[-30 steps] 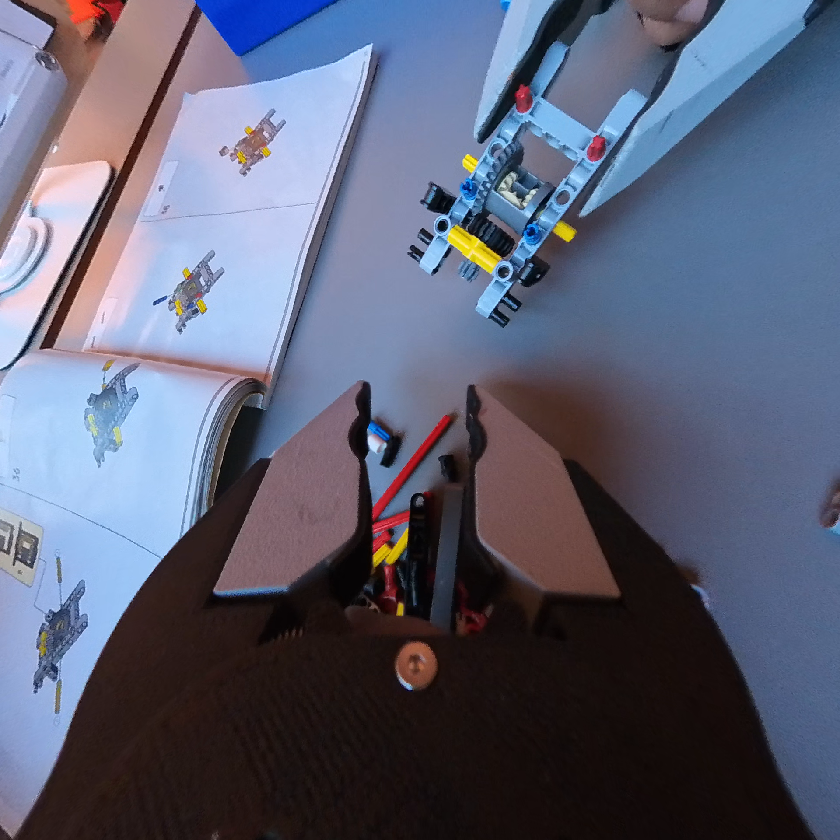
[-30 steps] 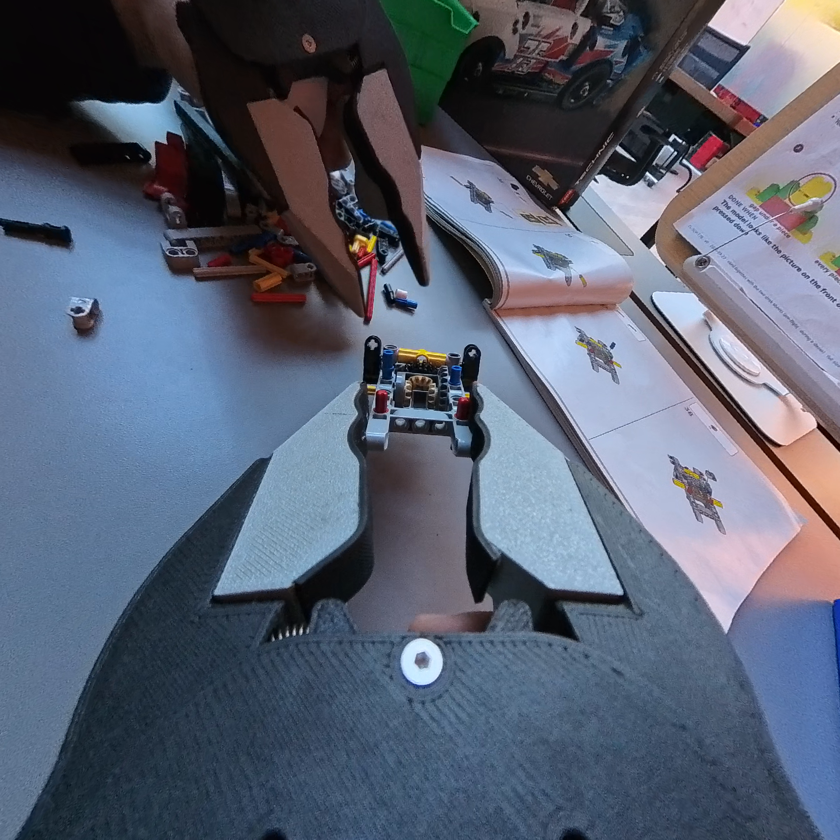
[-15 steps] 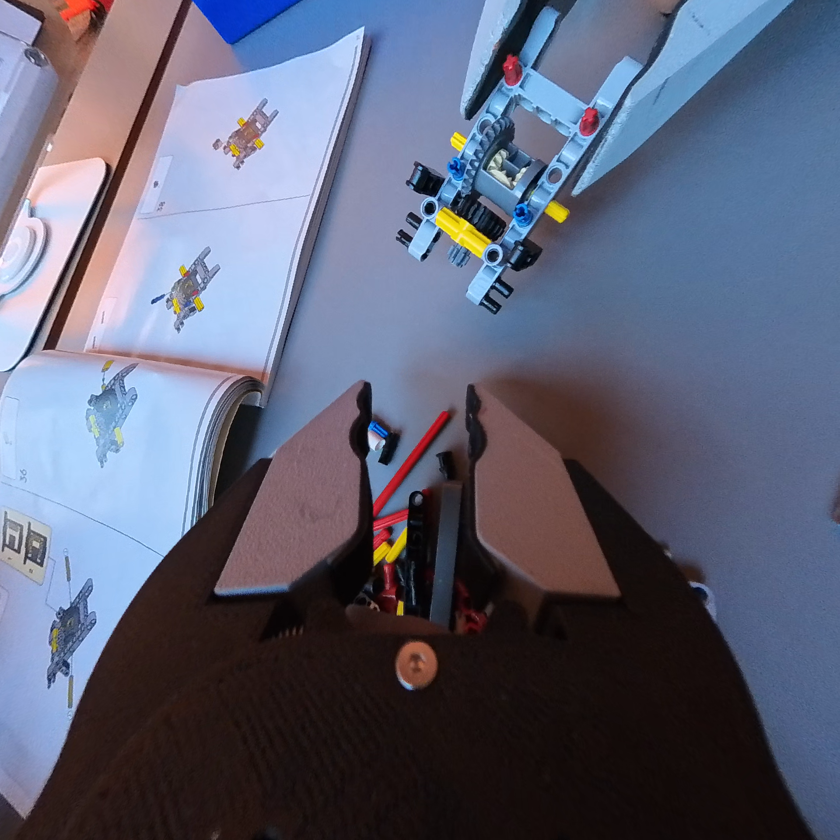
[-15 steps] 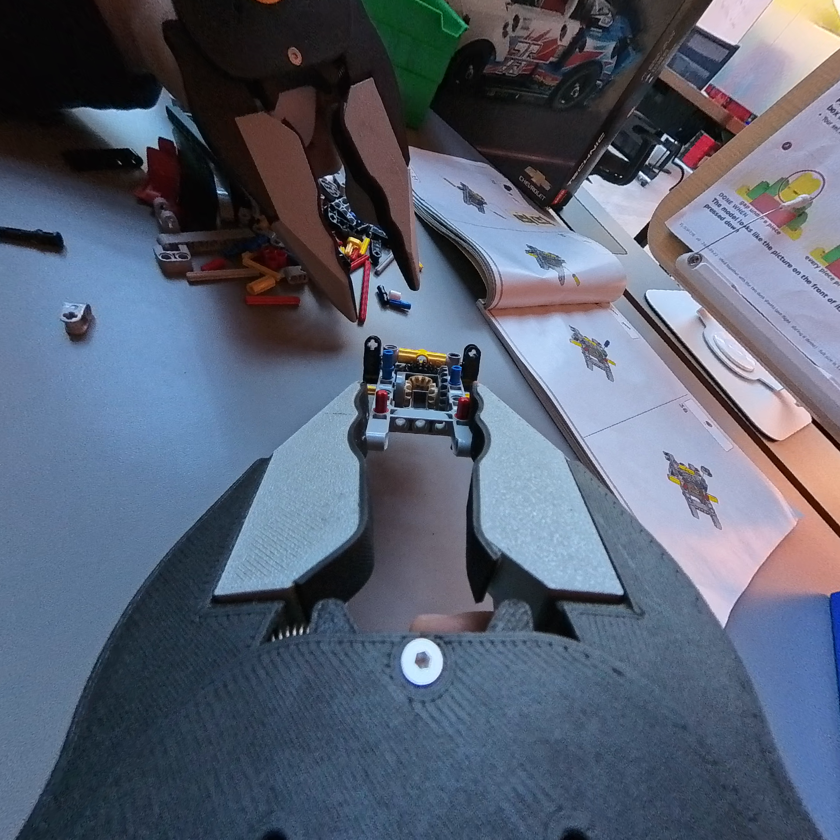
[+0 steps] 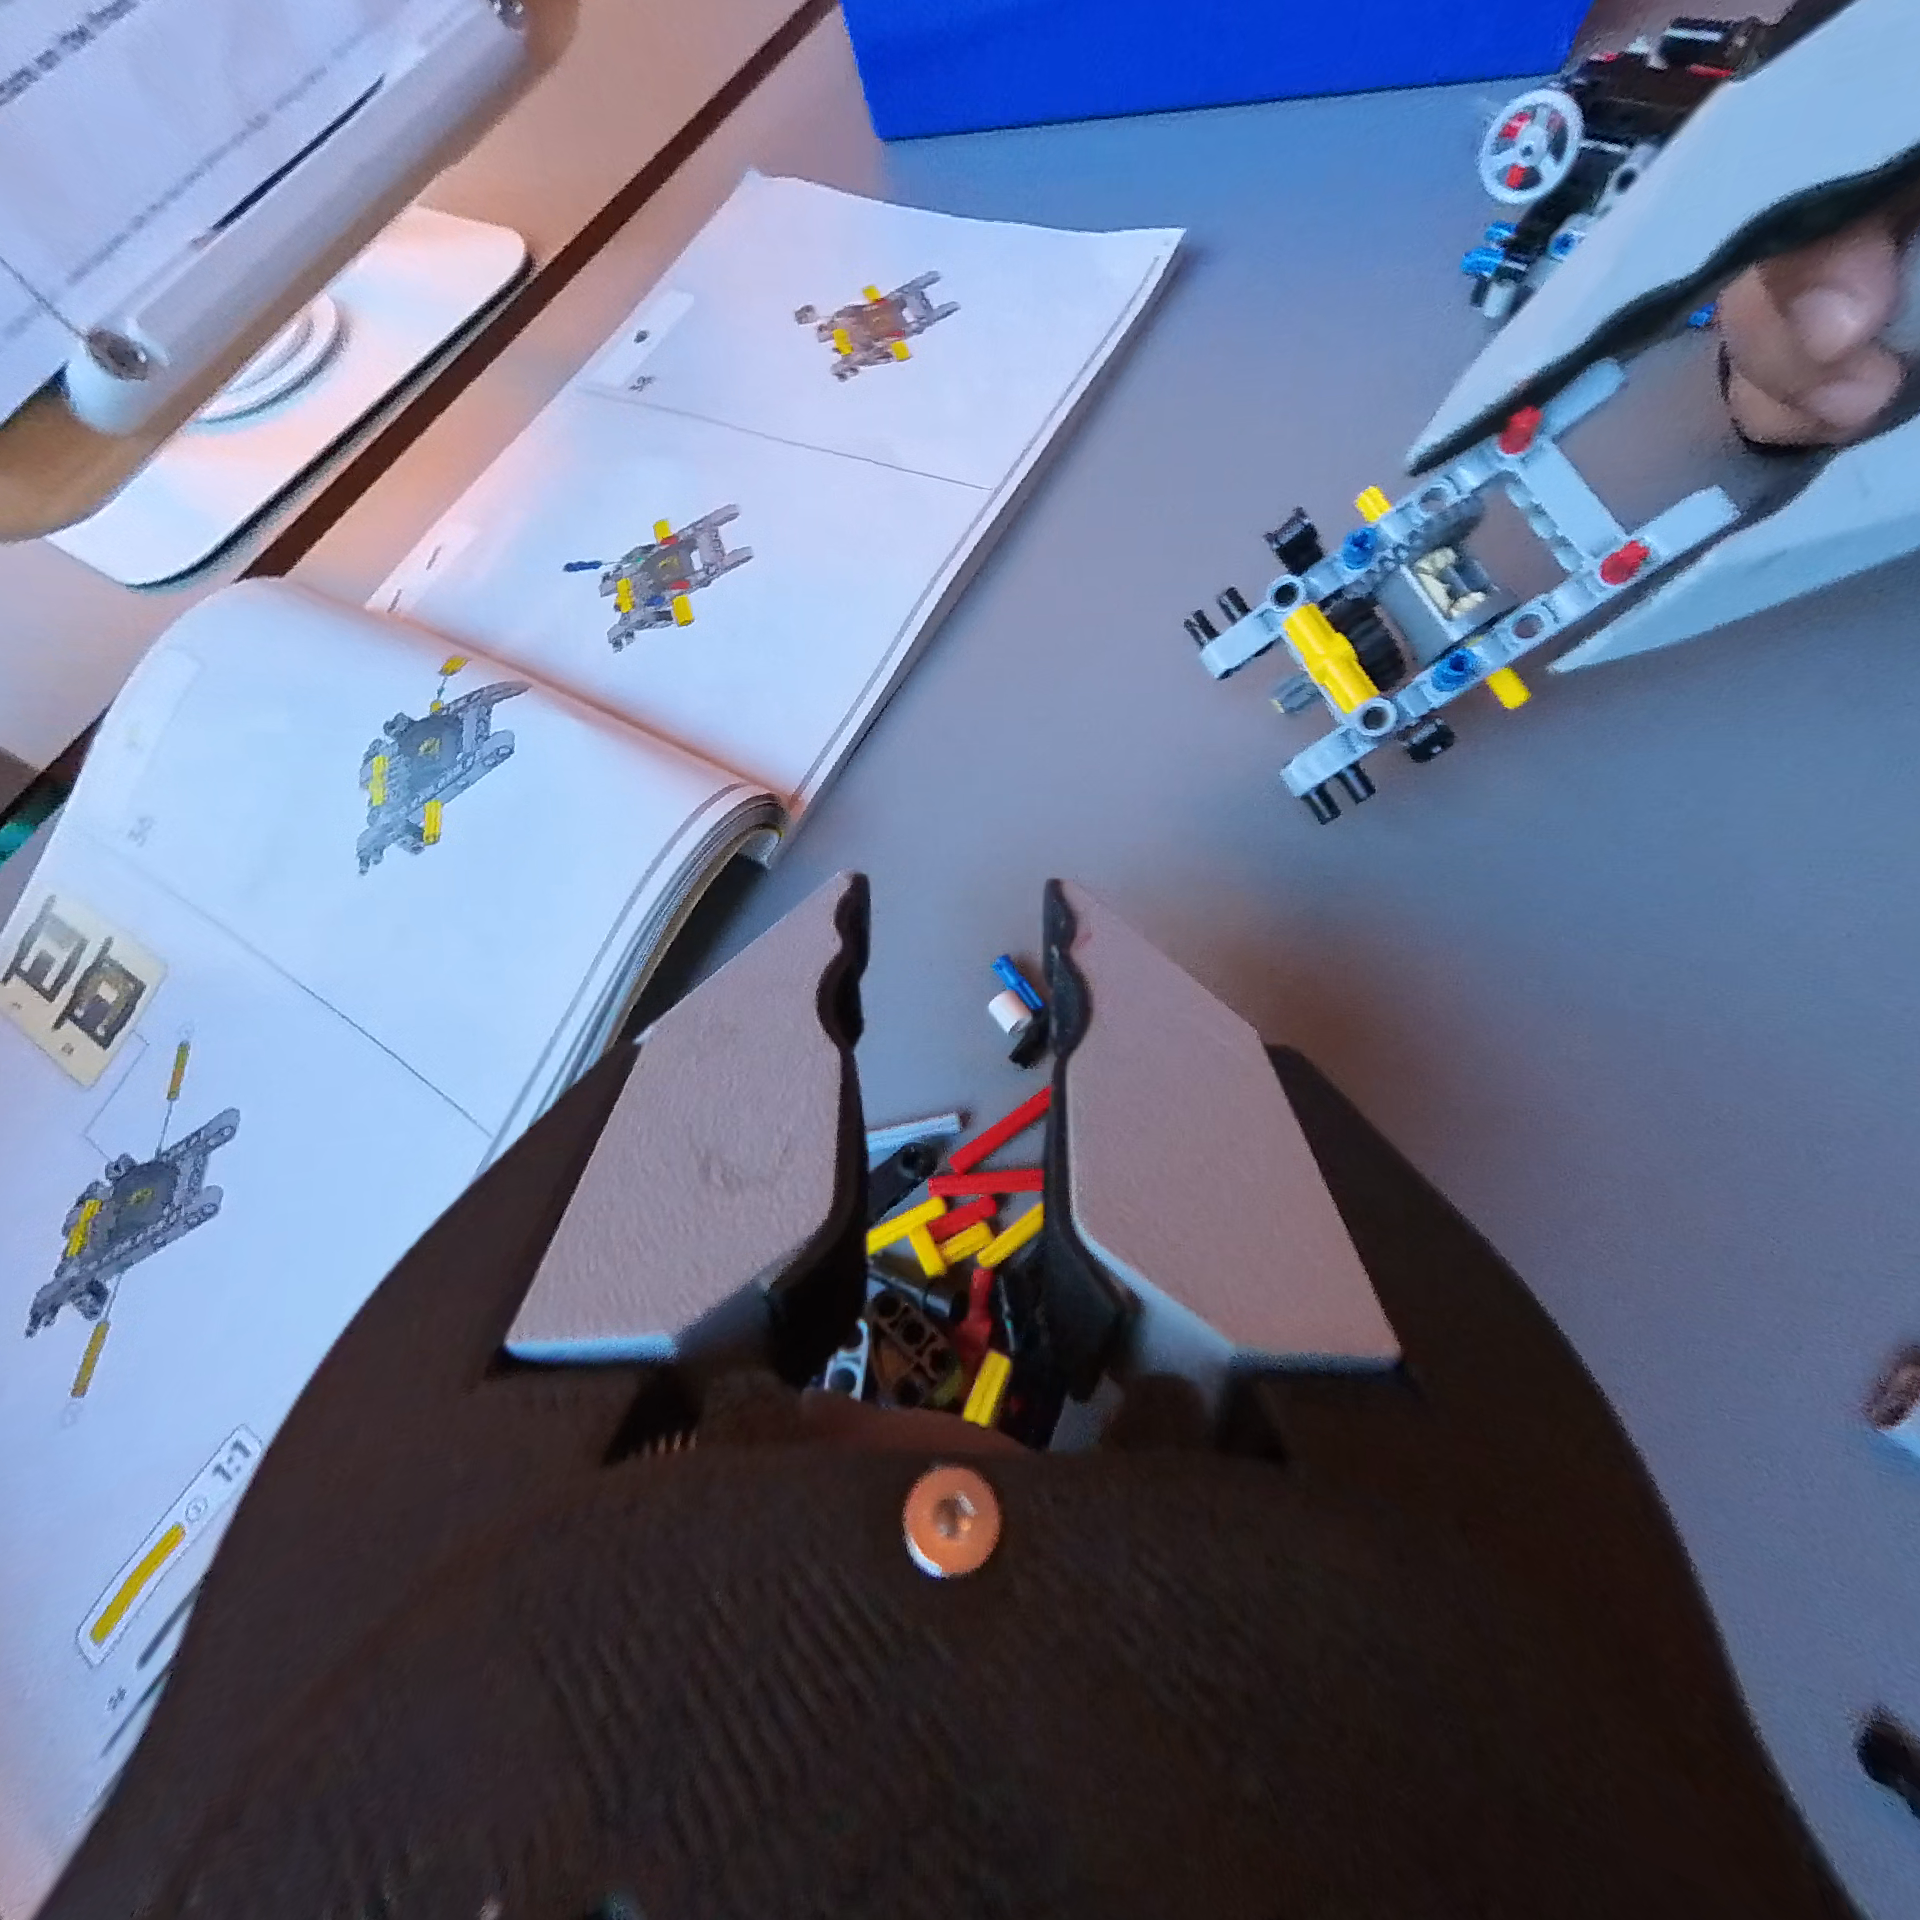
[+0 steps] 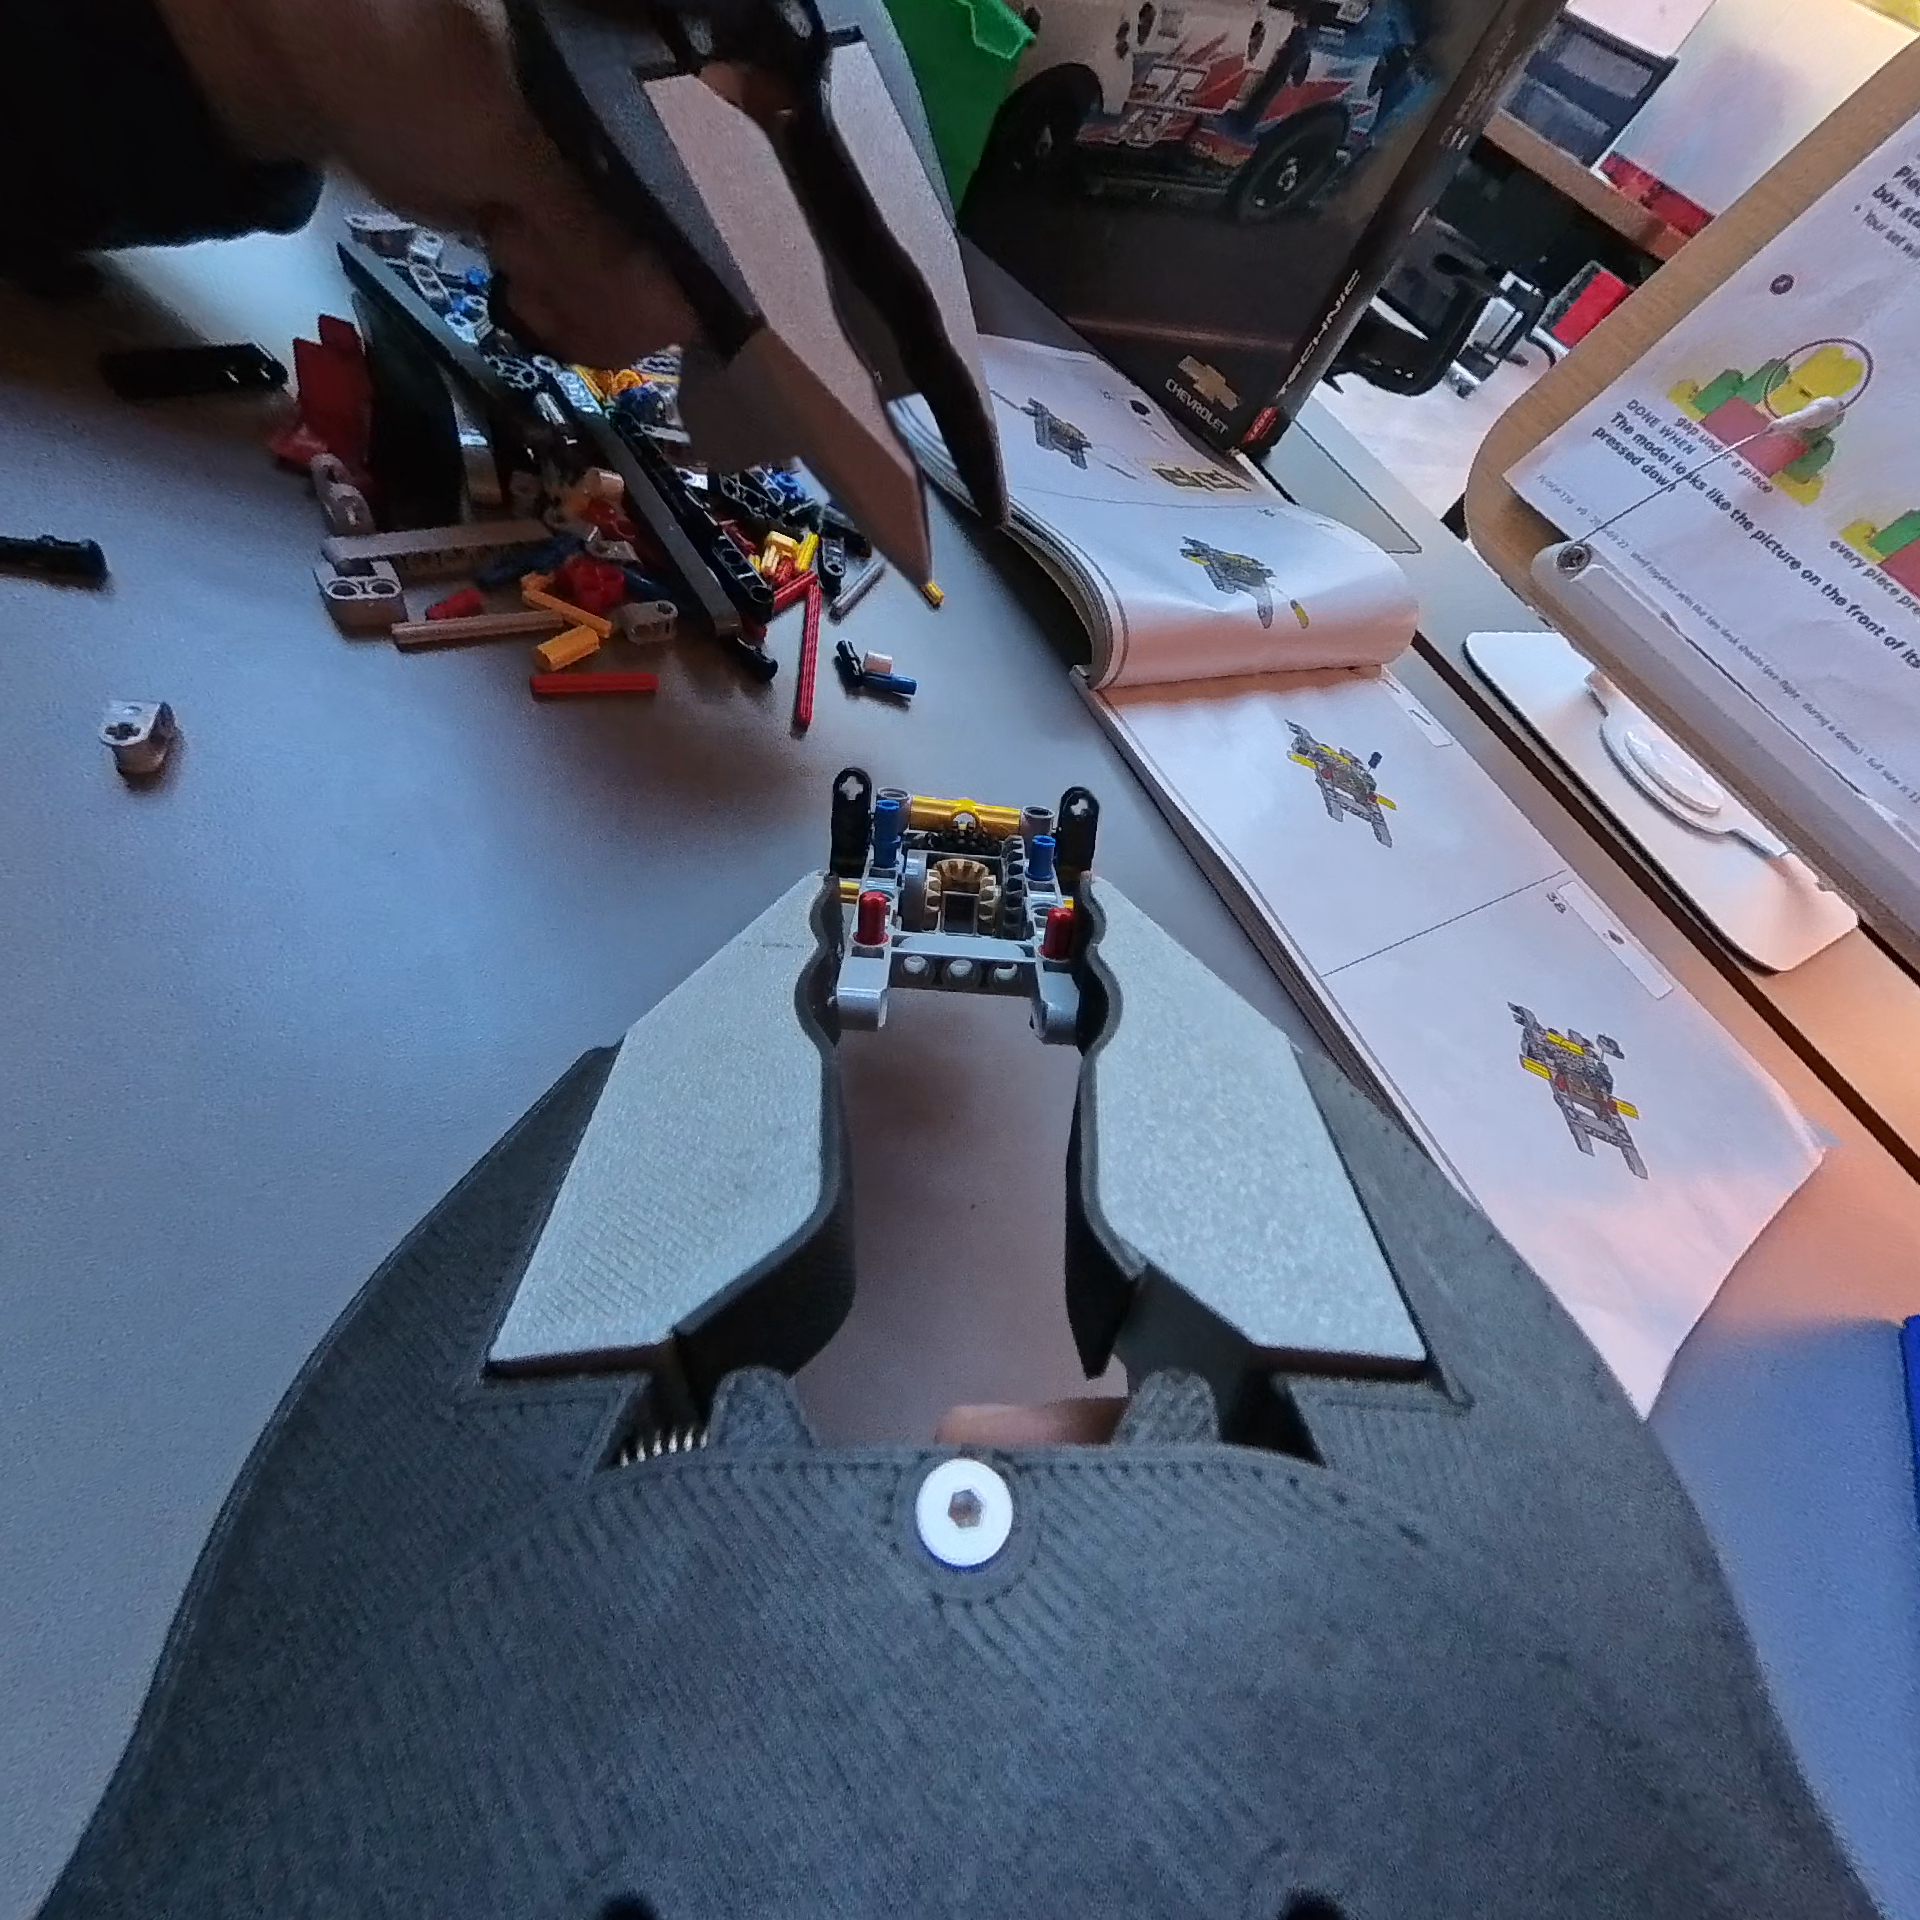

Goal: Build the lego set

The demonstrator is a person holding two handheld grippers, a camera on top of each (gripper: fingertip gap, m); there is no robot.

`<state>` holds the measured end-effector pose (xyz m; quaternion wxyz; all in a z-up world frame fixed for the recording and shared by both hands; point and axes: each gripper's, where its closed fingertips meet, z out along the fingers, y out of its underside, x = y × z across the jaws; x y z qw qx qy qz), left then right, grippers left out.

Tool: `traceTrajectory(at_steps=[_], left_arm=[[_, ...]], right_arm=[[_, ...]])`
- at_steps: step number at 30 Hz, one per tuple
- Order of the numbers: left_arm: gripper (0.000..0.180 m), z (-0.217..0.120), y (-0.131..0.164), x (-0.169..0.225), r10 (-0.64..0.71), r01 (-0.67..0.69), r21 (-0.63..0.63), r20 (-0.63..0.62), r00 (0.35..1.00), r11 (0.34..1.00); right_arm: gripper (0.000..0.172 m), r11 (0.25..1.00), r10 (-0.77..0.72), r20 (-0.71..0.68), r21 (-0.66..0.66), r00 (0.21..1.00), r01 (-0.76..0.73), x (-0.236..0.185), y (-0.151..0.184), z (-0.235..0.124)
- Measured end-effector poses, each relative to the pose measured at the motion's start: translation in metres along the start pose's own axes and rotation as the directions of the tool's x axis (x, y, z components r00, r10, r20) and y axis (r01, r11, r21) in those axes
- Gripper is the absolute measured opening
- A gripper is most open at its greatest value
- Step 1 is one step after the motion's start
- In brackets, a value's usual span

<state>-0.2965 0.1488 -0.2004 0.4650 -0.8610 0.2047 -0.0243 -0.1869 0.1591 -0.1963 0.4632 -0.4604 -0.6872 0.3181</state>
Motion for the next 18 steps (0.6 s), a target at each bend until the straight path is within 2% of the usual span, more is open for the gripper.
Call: traceTrajectory(at_steps=[6,10,18], left_arm=[[0.028,-0.001,0.005,-0.015,-0.09,0.09,-0.019,0.041,0.995,0.996],[0.028,0.004,0.007,-0.009,-0.094,0.095,-0.034,0.029,0.995,0.995],[0.03,0.018,-0.016,0.055,0.088,-0.088,-0.004,-0.056,0.995,0.996]], right_arm=[[0.042,1.0,-0.012,0.012,-0.022,1.0,0.012,-0.003,0.003,0.002],[0.042,0.999,-0.029,0.016,-0.035,0.999,0.03,-0.005,0.004,0.004],[0.042,0.996,-0.059,0.032,-0.071,0.998,0.061,-0.009,0.009,0.008]])
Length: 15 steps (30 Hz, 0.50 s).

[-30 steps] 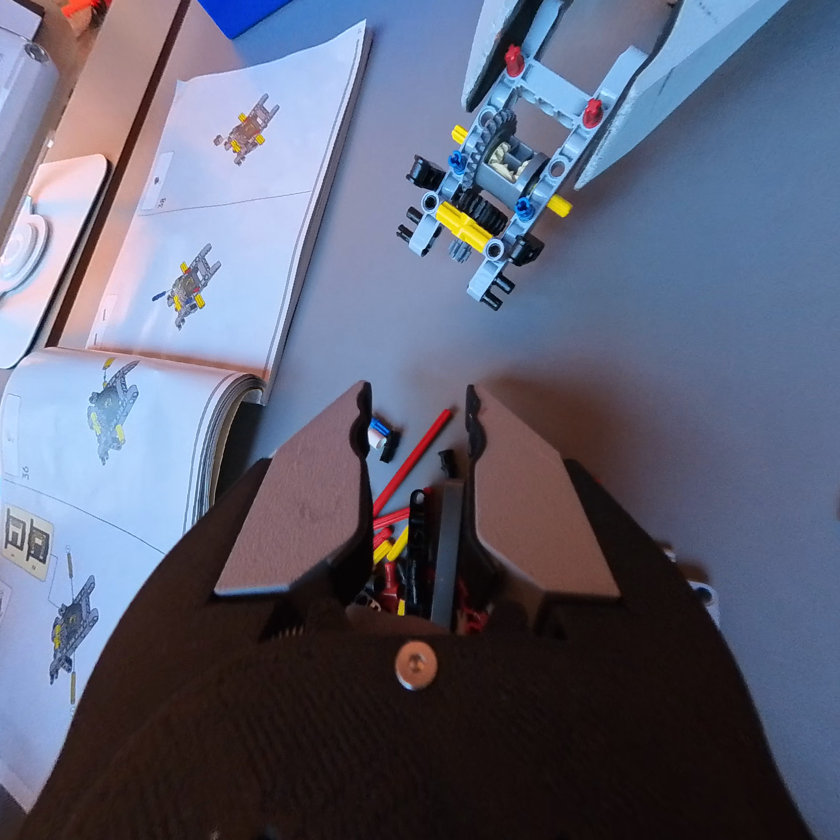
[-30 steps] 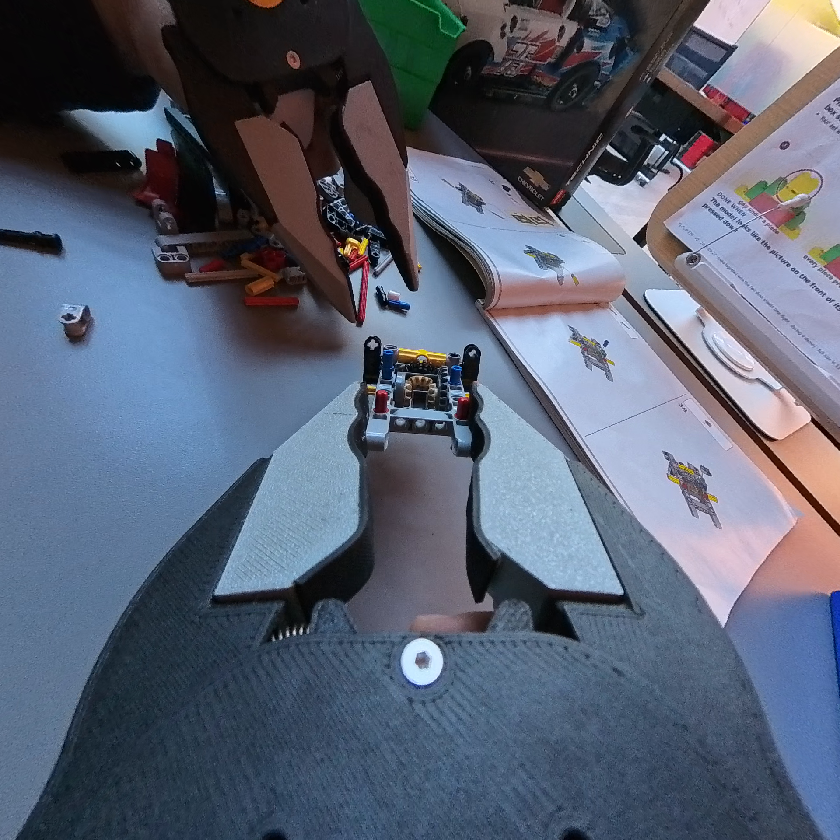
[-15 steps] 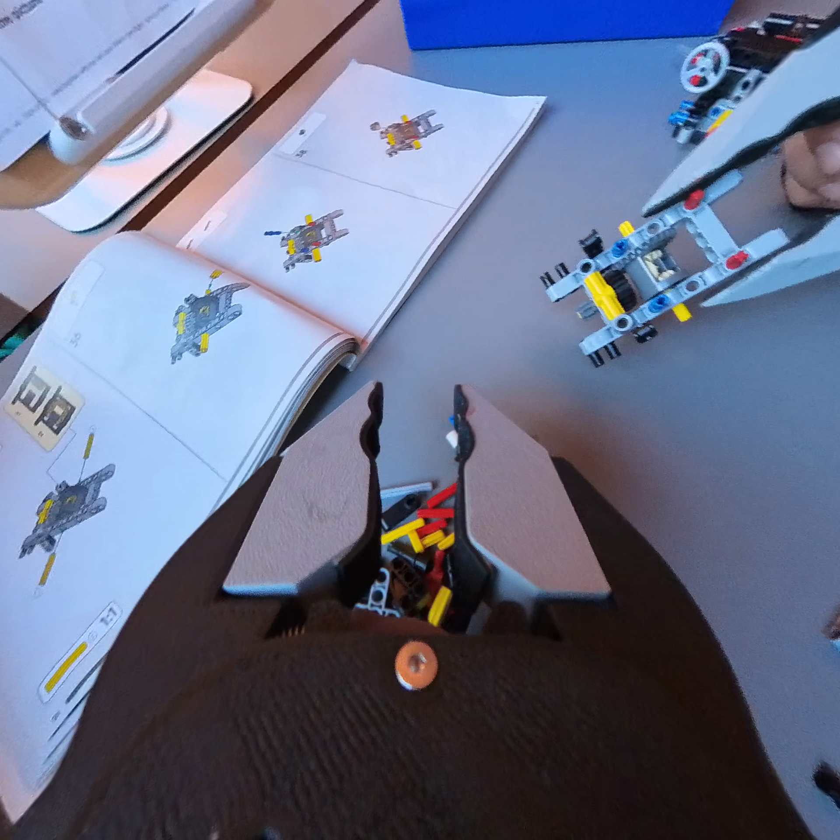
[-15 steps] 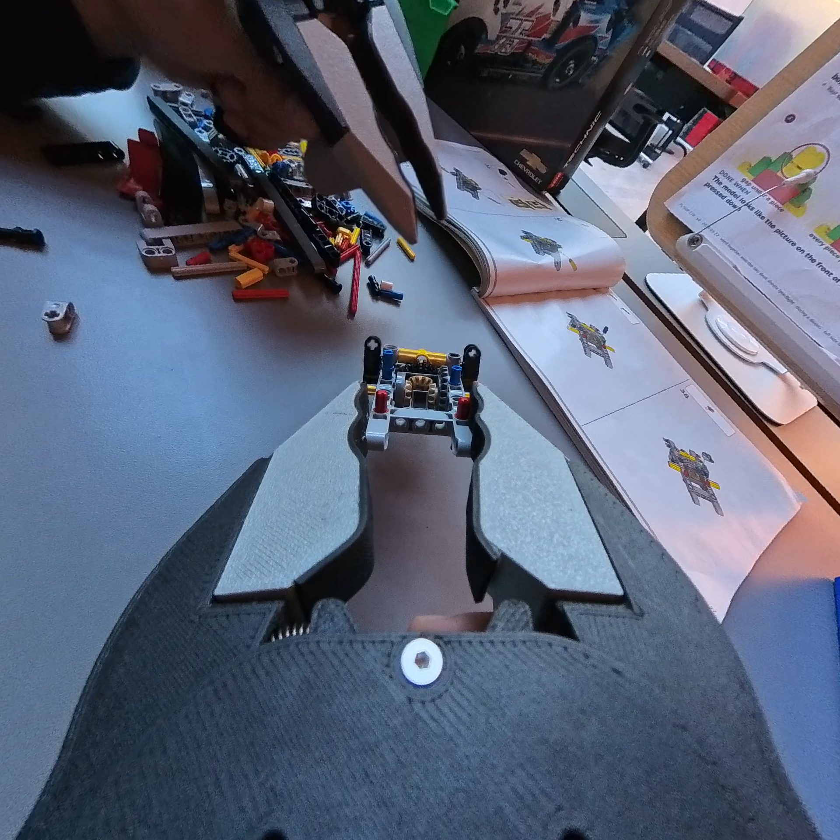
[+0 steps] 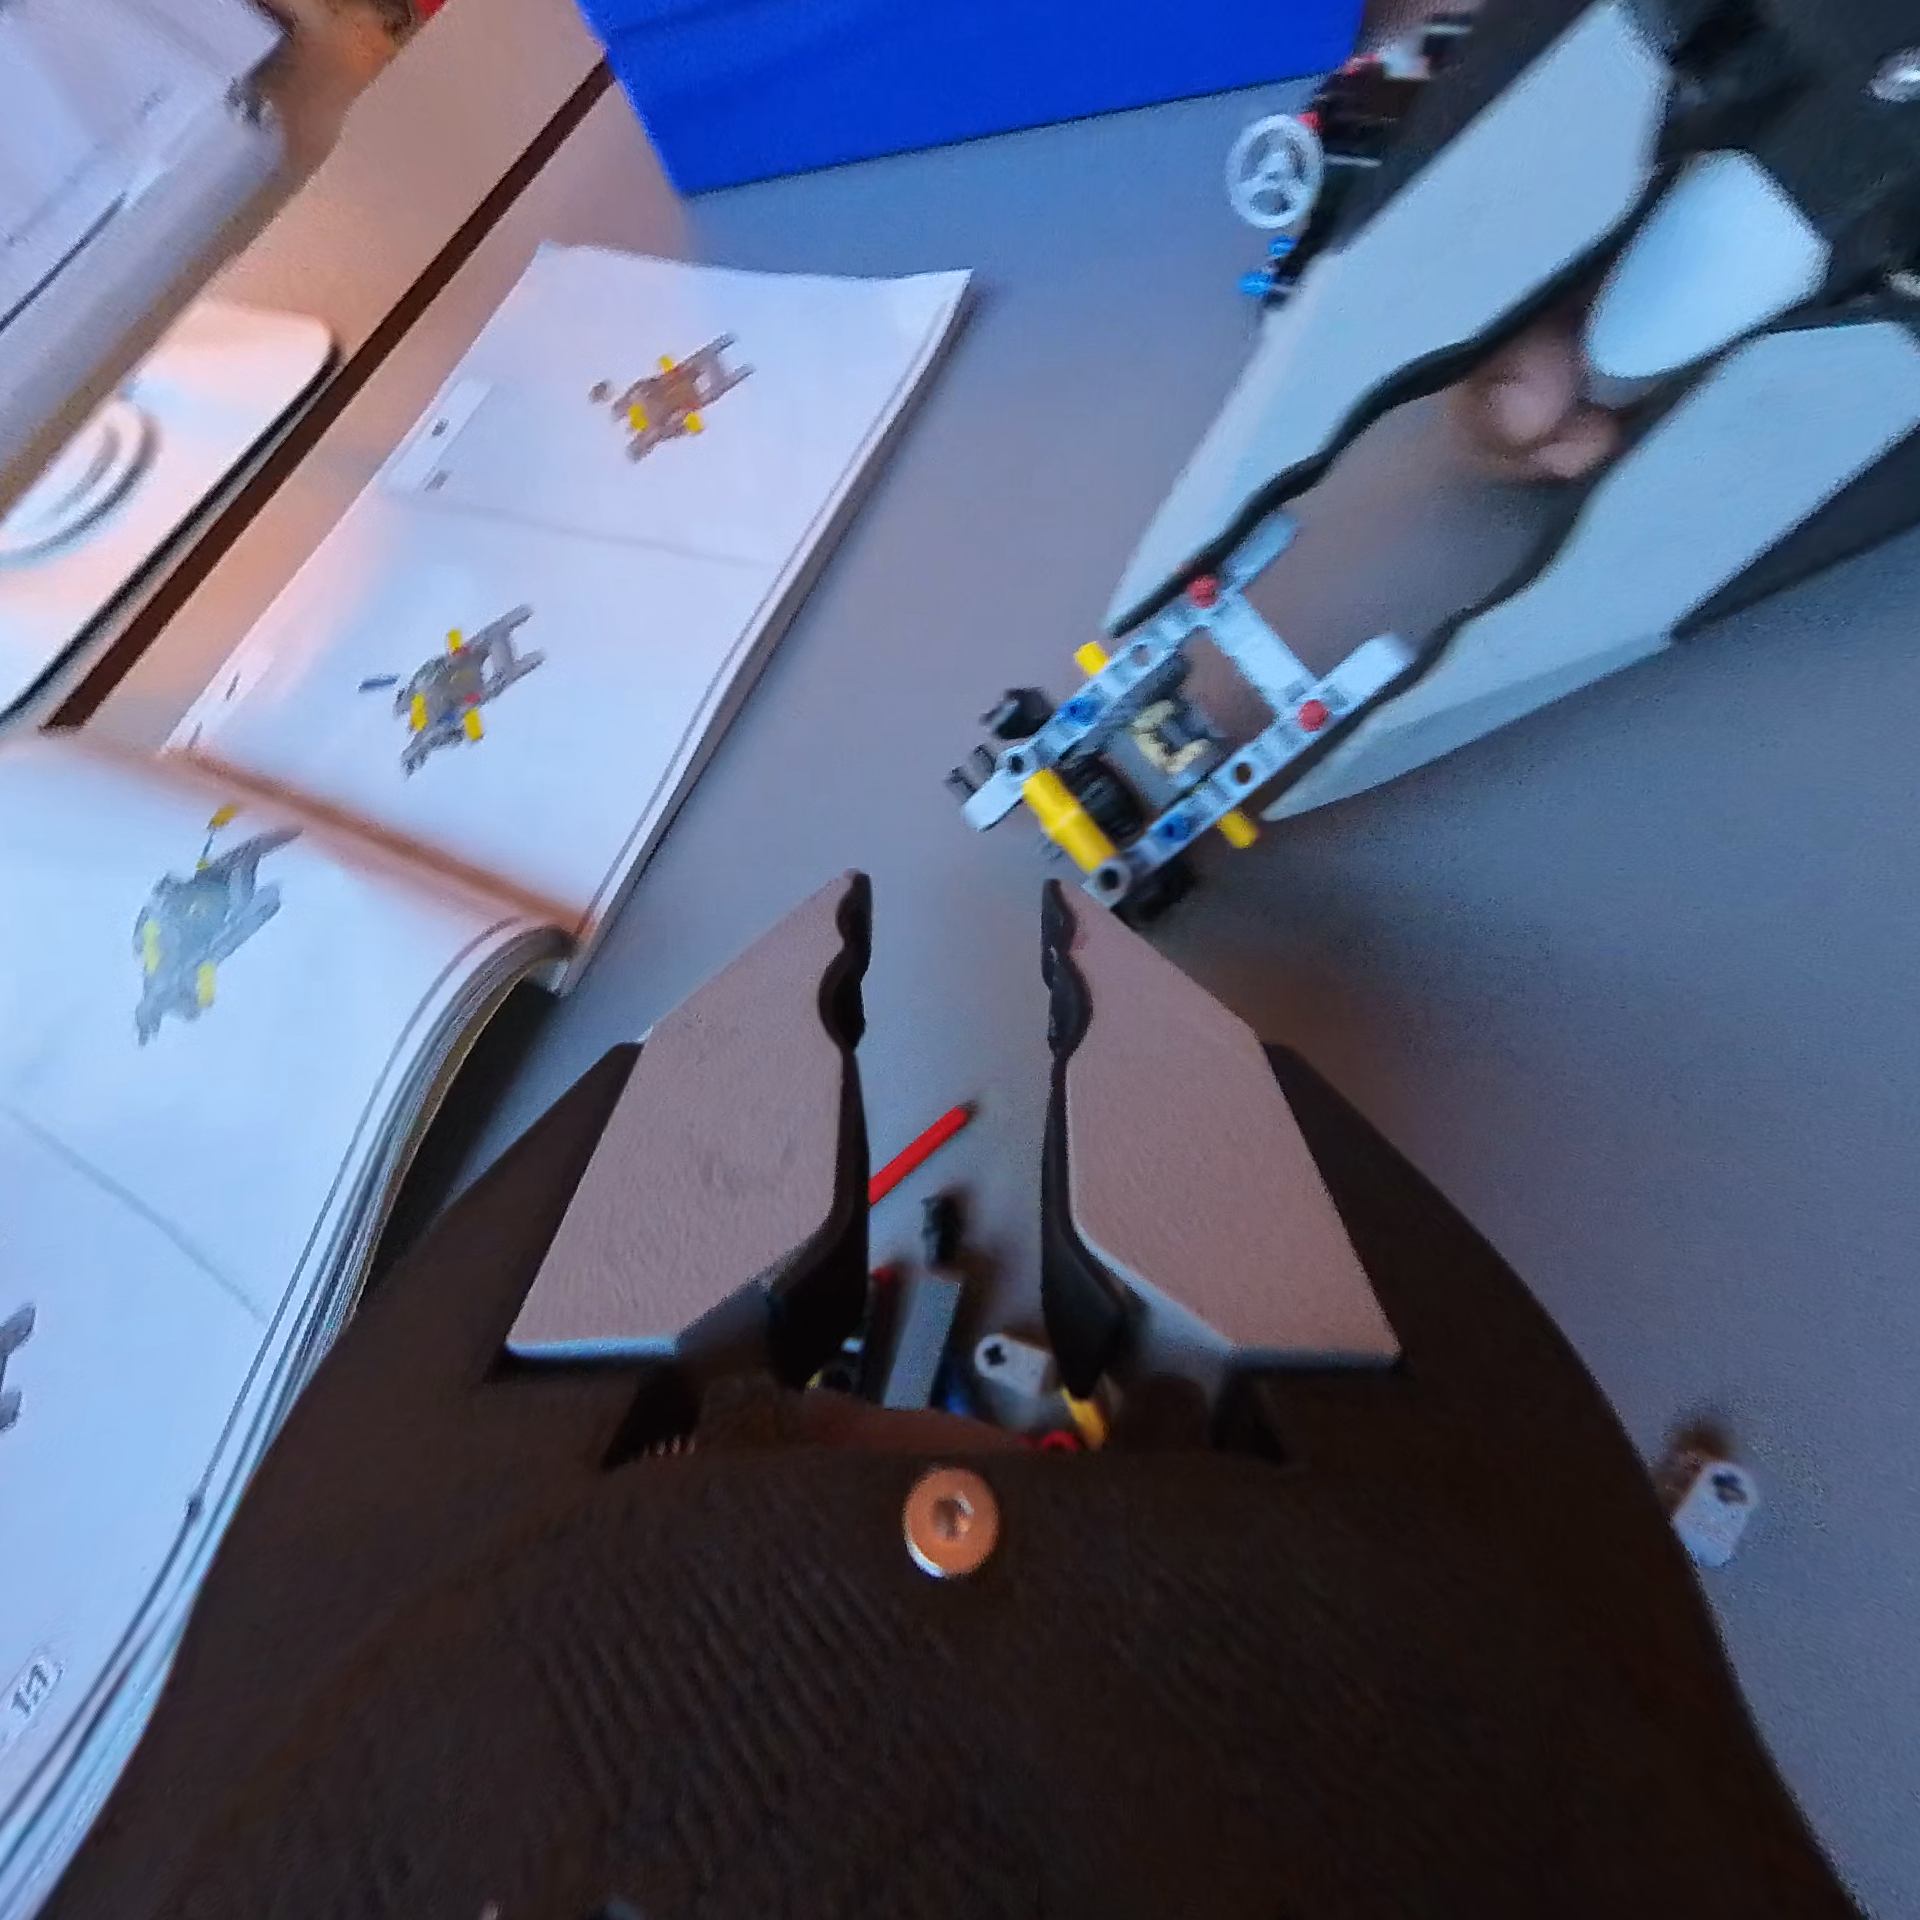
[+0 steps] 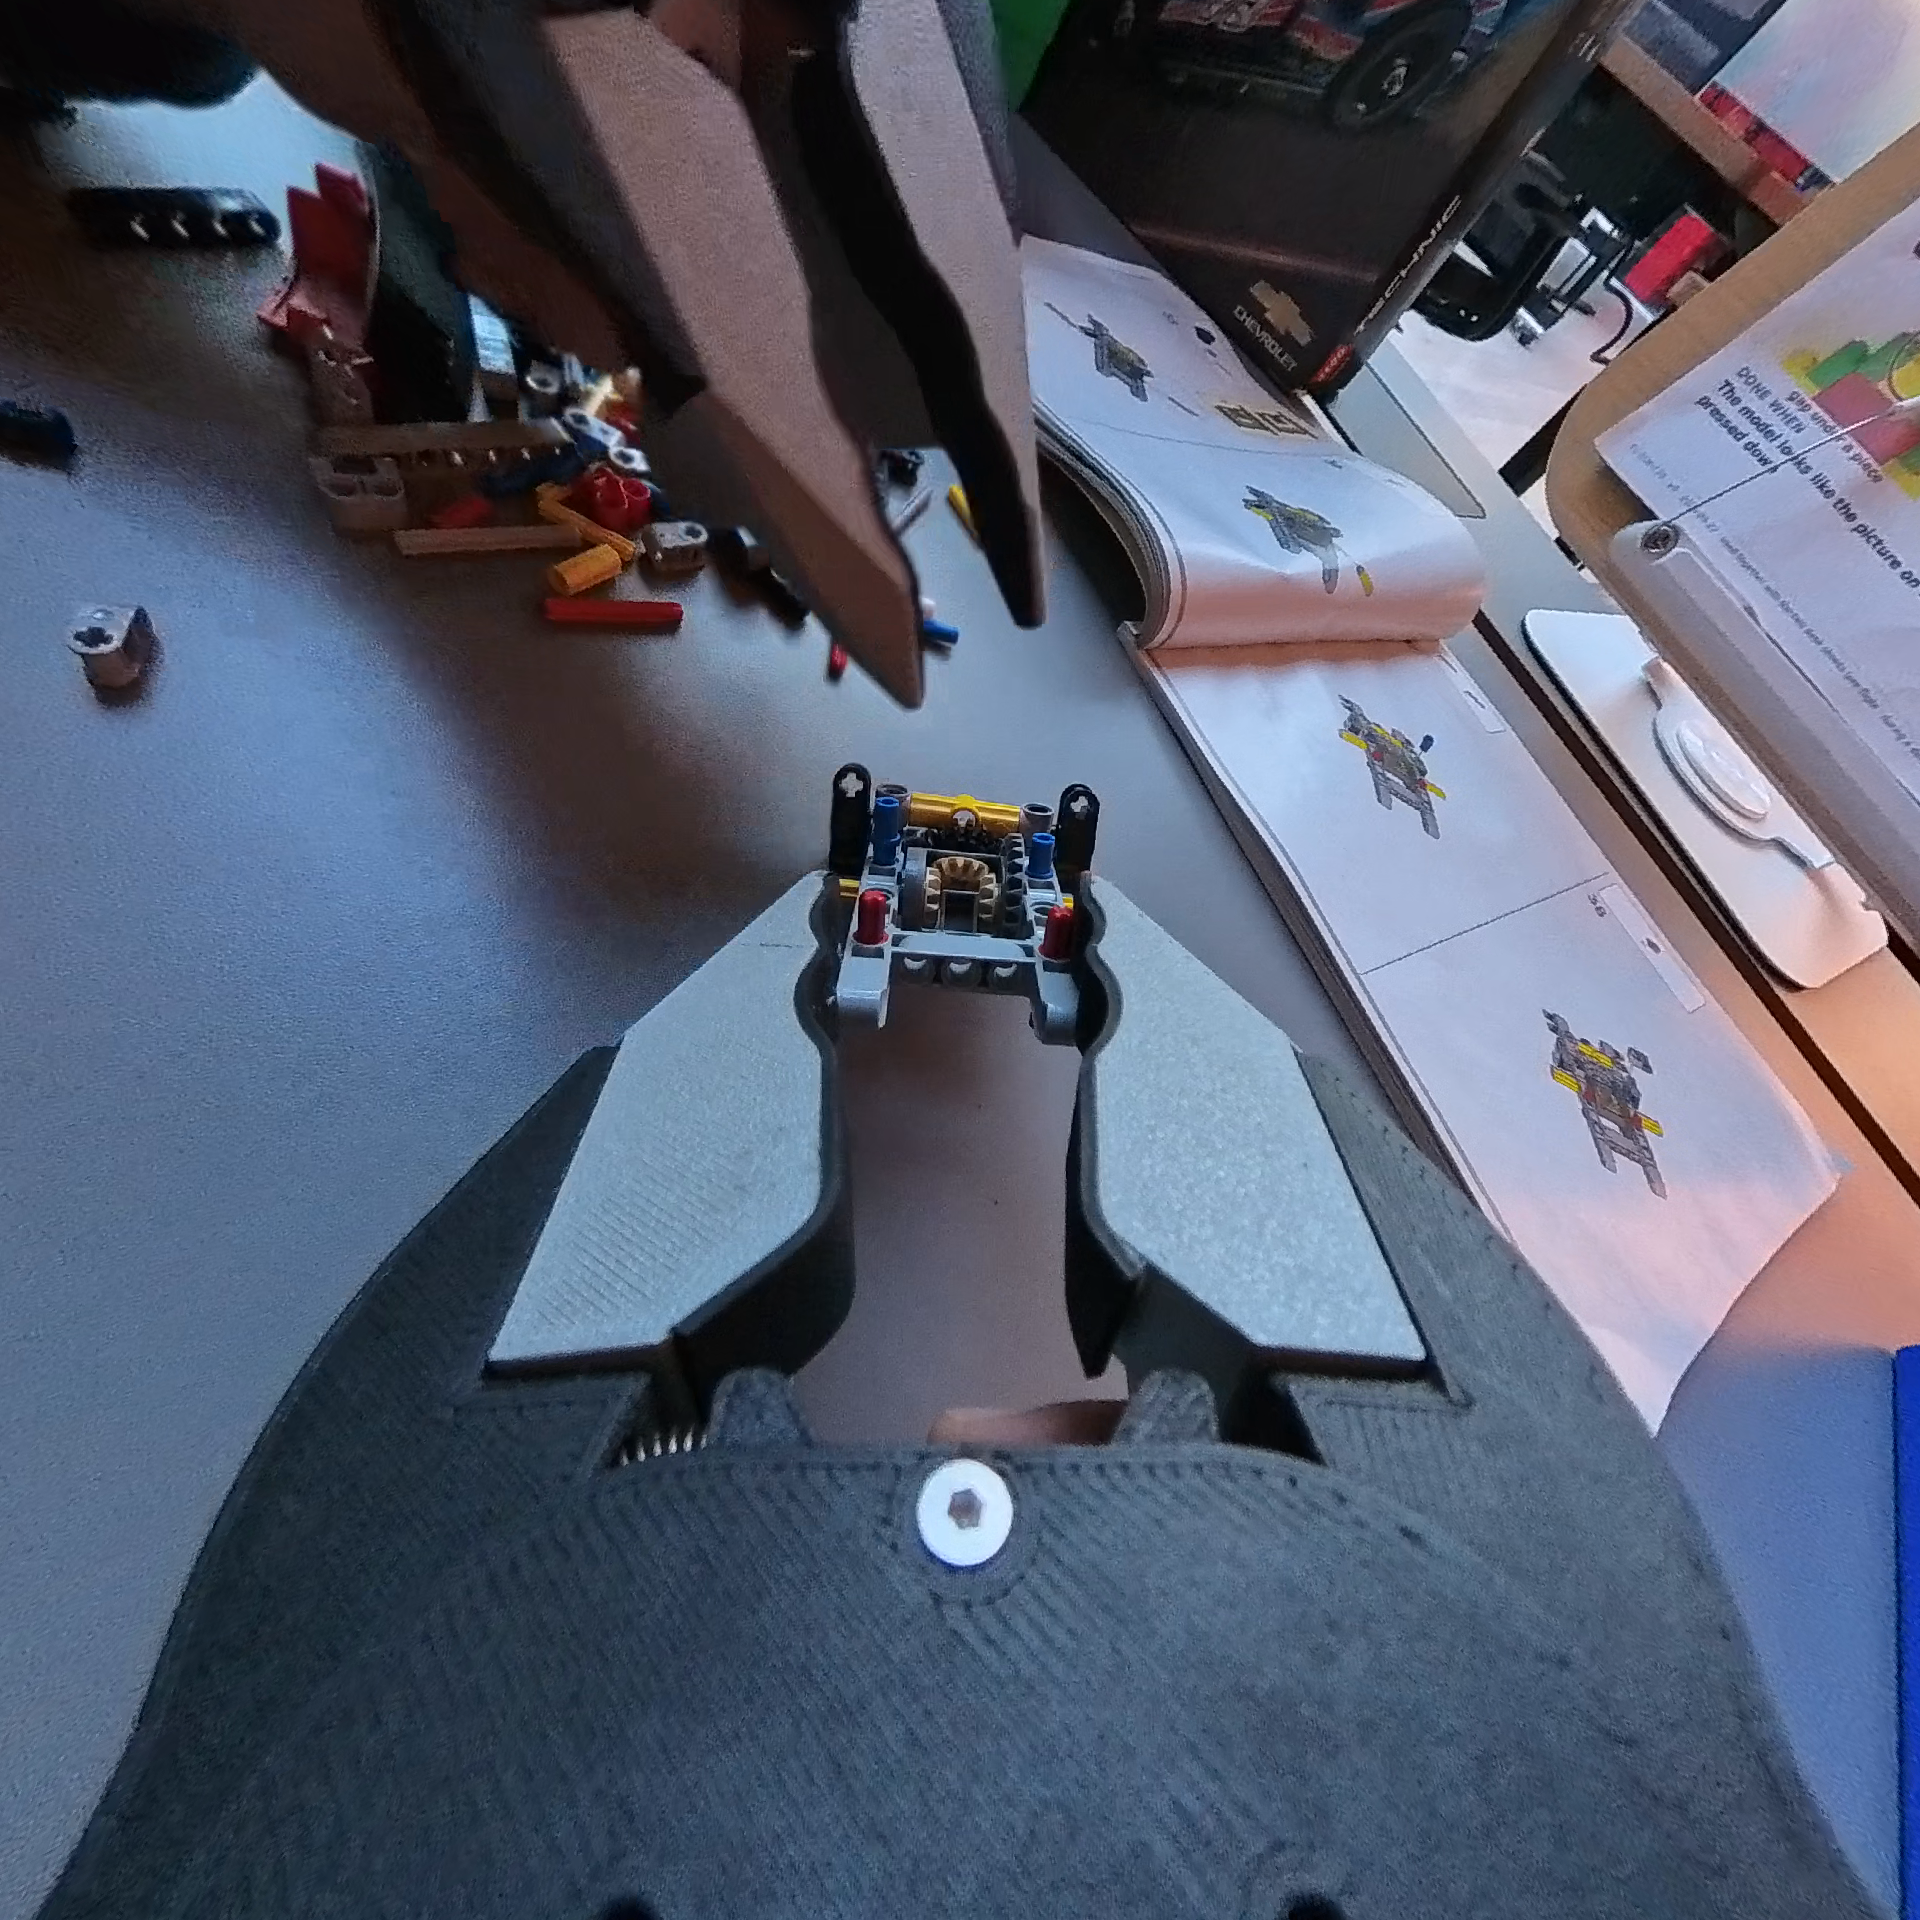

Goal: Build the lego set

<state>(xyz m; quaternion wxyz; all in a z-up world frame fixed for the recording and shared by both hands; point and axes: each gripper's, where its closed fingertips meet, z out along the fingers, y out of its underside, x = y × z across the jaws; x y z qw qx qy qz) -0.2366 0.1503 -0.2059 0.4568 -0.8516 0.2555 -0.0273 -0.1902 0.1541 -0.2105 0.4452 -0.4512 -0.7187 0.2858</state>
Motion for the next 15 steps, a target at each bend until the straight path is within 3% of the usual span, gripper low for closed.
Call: traceTrajectory(at_steps=[6,15], left_arm=[[0.031,0.005,0.004,0.01,0.118,-0.117,-0.037,0.031,0.992,0.992],[0.03,-0.013,-0.006,-0.027,-0.03,0.026,0.031,0.138,0.99,0.999]], right_arm=[[0.042,1.0,0.022,0.013,-0.018,1.0,-0.022,0.001,0.003,0.002],[0.042,0.996,0.005,0.032,-0.091,0.999,-0.002,-0.002,0.012,0.01]])
